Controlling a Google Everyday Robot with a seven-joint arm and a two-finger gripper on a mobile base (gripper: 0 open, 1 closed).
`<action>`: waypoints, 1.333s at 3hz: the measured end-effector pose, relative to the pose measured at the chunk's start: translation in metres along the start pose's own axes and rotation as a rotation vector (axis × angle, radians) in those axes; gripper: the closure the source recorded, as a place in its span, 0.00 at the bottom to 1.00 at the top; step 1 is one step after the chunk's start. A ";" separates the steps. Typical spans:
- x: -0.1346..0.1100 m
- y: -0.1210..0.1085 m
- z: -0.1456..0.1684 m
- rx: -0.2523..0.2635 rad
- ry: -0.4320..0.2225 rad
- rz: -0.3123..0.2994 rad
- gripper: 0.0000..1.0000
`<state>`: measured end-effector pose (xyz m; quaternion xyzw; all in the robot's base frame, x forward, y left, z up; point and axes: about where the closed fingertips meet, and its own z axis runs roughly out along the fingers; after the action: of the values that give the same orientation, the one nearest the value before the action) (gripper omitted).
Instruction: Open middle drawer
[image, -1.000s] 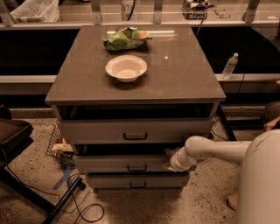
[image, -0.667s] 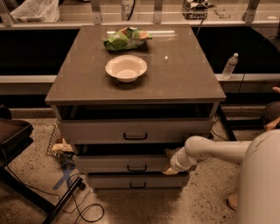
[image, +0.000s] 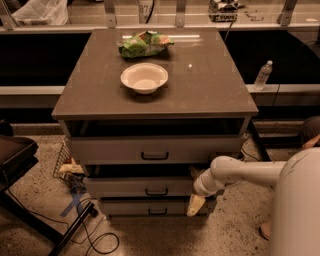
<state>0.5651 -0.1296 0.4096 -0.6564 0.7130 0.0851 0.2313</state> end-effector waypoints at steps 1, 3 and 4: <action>0.000 0.001 0.001 -0.003 -0.001 0.000 0.13; 0.005 0.039 -0.043 -0.044 0.177 0.044 0.59; 0.005 0.039 -0.043 -0.044 0.177 0.044 0.83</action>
Offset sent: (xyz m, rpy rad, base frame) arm -0.0844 -0.0275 0.0318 -0.2479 0.1619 -0.0471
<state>0.5175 -0.1473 0.4376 -0.6504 0.7430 0.0473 0.1510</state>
